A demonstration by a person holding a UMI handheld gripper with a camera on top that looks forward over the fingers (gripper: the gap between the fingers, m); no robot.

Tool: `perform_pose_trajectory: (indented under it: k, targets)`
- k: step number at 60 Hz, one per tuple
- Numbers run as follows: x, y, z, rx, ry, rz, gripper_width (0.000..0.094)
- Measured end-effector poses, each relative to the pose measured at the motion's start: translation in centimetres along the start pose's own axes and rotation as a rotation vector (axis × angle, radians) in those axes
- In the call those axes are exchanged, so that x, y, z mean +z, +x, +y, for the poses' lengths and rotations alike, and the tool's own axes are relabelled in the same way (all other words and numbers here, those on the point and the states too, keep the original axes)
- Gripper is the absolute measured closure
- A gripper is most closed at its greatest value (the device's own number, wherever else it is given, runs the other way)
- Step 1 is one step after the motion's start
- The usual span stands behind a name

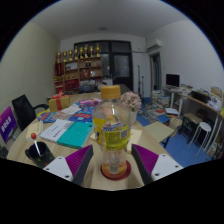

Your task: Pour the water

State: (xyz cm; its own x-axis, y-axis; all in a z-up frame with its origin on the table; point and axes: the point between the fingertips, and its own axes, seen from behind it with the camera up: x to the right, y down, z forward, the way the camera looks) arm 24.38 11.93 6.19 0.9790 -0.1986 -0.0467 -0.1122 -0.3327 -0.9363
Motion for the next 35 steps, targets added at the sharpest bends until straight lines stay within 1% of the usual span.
perform_pose_trajectory:
  k: [2, 3, 4, 9, 18, 23, 27, 31, 35]
  targets:
    - [-1.3, 0.1, -0.2, -0.002, -0.001, 0.022, 0.0110]
    - [-1.8, 1.7, 0.5, -0.002, -0.002, 0.024, 0.0114]
    - [-3.0, -0.3, -0.3, 0.001, -0.009, 0.039, 0.0113]
    - [-7.5, -0.6, -0.1, 0.013, -0.032, 0.064, 0.0106]
    - [-17.3, -5.9, -1.9, 0.029, -0.046, 0.099, 0.0106]
    - [-22.6, -8.5, -1.9, 0.037, -0.070, 0.113, 0.0110]
    - [-26.6, -10.4, -2.2, 0.024, -0.065, 0.140, 0.0110]
    - [-29.8, -11.8, -2.1, 0.021, -0.069, 0.155, 0.0108]
    - [-31.9, -13.1, -1.9, 0.031, -0.082, 0.150, 0.0105]
